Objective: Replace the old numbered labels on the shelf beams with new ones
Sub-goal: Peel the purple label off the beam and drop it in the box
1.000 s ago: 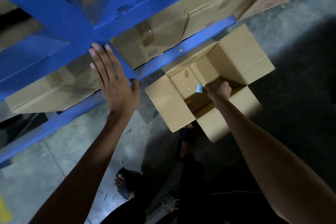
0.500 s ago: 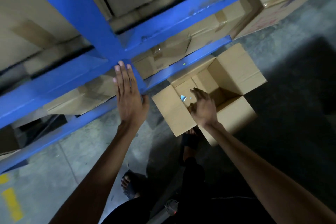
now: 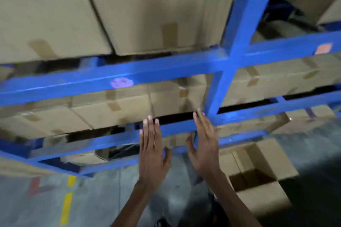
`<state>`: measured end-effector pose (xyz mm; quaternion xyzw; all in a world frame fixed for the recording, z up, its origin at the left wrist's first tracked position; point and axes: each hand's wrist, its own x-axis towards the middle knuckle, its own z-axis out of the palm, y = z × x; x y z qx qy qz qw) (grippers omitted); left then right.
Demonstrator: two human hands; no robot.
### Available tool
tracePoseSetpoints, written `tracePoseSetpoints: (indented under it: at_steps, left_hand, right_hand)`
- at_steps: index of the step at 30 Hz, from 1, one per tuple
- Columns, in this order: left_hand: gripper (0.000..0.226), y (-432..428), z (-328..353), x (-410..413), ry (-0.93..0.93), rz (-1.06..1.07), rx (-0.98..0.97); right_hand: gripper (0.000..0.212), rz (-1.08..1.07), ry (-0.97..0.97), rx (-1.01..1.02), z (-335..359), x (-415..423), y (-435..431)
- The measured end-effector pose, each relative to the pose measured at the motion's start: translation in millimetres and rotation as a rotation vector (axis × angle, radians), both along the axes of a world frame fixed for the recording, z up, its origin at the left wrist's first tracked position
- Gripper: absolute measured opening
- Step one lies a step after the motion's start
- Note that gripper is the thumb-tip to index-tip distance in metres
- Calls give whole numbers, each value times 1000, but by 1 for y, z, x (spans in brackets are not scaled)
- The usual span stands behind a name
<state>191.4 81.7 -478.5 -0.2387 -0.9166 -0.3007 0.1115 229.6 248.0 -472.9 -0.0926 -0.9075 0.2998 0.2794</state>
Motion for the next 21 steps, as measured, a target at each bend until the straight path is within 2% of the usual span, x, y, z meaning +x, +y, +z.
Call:
tracePoseSetpoints:
  at_steps: [5,13,21]
  left_hand:
    - [90,-70,48,-24,87,132,35]
    - [108,-95,75,-88,123,208,45]
    - [112,-97,63,-130,125,325,-202]
  right_hand:
    - [50,64,108,-84,59,-52,-69]
    - [51,73,98,-126,102,-112,-116]
    - [42,11,125,-190,104,-140,-137]
